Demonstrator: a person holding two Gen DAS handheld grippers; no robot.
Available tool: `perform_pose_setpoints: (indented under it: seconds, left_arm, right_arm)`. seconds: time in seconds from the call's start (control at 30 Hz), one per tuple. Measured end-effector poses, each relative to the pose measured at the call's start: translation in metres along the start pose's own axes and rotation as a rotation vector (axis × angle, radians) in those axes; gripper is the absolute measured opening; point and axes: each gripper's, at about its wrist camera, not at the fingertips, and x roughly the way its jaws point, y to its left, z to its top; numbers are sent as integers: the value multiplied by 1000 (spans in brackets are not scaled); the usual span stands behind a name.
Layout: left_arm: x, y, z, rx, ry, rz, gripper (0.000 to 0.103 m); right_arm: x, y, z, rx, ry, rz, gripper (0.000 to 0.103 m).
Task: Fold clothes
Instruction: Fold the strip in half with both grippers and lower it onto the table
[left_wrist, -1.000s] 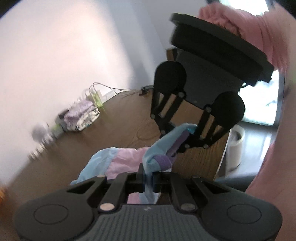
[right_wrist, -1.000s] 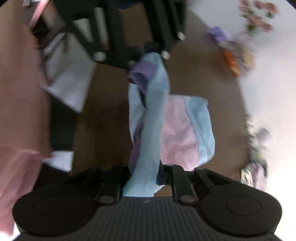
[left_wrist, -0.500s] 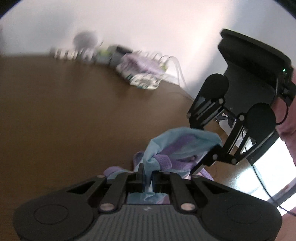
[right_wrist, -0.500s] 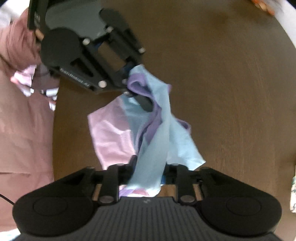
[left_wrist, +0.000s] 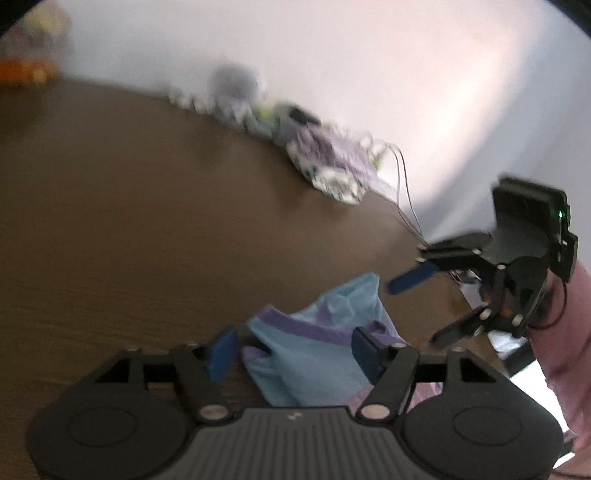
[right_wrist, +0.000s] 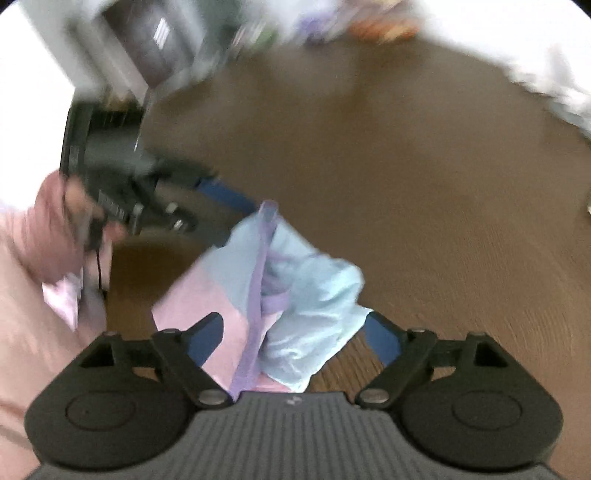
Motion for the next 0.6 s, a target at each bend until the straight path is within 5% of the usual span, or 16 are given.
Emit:
perform_pose_setpoints:
  seconds: [0.1, 0.17, 0.23, 0.33, 0.4, 0.6]
  left_arm:
    - [-19, -26, -14, 140, -64, 57, 82]
    - [-25, -47, -27, 228, -102, 64, 81]
    - [-24, -70, -39, 322, -123, 70, 79]
    - [-7, -101, -55, 475, -79, 125, 63]
    - [7, -112, -64, 526, -35, 162, 41]
    - [33, -113, -86, 525, 19, 177, 36]
  right_arm:
    - [-20, 14, -29, 70, -204, -171, 99]
    - [-23, 27, -38, 80, -321, -263, 92]
    - [-18, 45, -48, 75, -403, -330, 63]
    - [2, 65, -59, 61, -409, -373, 43]
    - [12, 71, -63, 60, -395, -401, 31]
    - [44, 88, -75, 56, -354, -486, 19]
